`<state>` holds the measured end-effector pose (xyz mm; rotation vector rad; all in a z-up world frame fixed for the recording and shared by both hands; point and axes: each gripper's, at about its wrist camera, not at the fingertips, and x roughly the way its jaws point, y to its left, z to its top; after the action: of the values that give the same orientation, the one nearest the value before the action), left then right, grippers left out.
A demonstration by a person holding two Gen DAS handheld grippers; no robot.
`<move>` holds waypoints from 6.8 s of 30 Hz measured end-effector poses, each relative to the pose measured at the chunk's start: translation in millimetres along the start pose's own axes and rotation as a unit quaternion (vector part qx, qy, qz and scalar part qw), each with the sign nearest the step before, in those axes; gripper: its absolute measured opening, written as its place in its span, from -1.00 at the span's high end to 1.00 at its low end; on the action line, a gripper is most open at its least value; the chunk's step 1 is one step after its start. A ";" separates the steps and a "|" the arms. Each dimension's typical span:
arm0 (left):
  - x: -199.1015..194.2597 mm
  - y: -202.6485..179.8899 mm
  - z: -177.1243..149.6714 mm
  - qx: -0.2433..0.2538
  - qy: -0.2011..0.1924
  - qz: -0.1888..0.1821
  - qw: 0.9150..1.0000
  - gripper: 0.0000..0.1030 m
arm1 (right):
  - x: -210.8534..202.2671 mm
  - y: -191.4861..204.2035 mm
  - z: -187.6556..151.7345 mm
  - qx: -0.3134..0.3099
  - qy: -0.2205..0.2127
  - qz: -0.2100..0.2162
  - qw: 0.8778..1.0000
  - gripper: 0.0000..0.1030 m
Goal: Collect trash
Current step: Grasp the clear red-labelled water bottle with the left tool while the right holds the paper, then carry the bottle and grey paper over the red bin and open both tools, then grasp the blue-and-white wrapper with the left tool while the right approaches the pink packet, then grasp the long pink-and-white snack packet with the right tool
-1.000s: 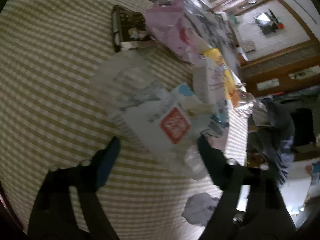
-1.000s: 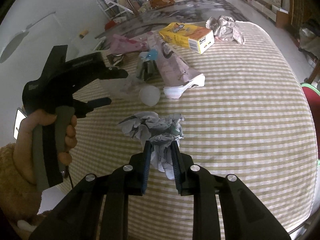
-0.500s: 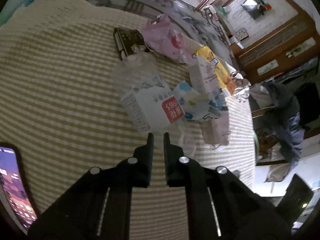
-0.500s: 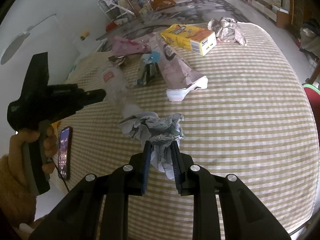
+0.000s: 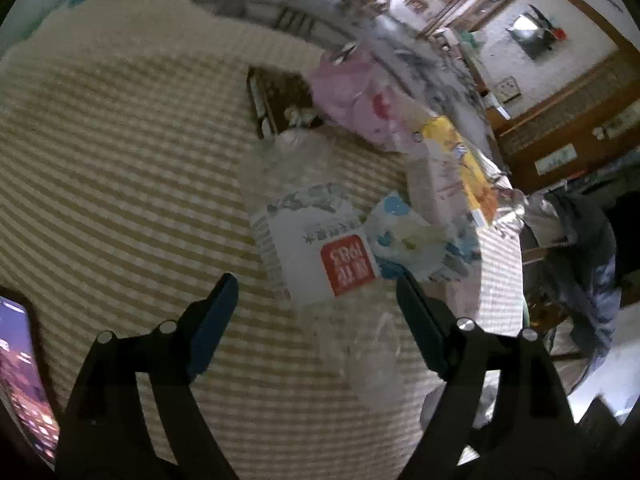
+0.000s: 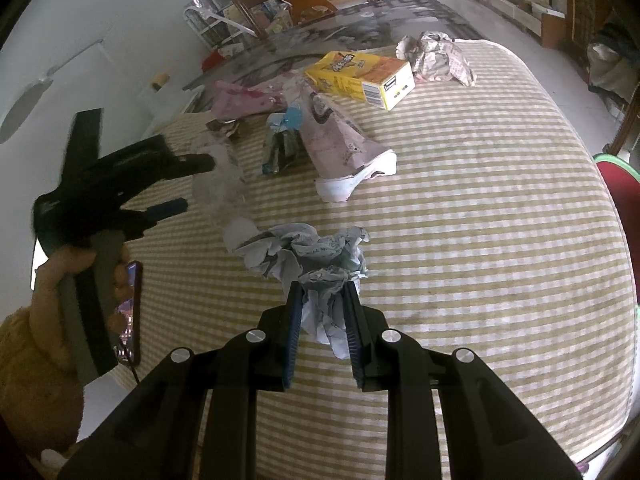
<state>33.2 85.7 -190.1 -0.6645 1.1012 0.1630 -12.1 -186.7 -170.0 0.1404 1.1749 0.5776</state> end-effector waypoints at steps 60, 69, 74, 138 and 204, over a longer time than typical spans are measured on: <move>-67.8 -240.8 -83.0 0.239 -0.151 -0.031 0.959 -0.08 | -88.3 -139.9 48.8 0.036 -0.087 0.009 0.996 0.59; -45.9 -287.6 -100.0 0.266 -0.127 -0.038 0.955 -0.08 | -113.9 -197.0 44.2 0.075 -0.102 -0.003 0.992 0.59; -27.5 -318.1 -114.0 0.294 -0.098 -0.051 0.949 -0.08 | -133.8 -242.1 38.8 0.116 -0.120 -0.024 0.986 0.59; 39.6 -91.8 0.1 0.100 -0.011 0.038 0.994 0.50 | -110.3 -192.7 42.5 0.139 -0.119 -0.075 0.980 -0.04; -14.9 -33.9 -28.9 0.148 0.011 -0.054 0.987 0.32 | 33.3 -19.8 57.4 0.022 0.005 -0.081 0.996 -0.30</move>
<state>19.0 45.1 -171.3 -0.4595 1.0807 -0.1010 55.1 -176.0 -182.7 0.0786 1.1976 0.4115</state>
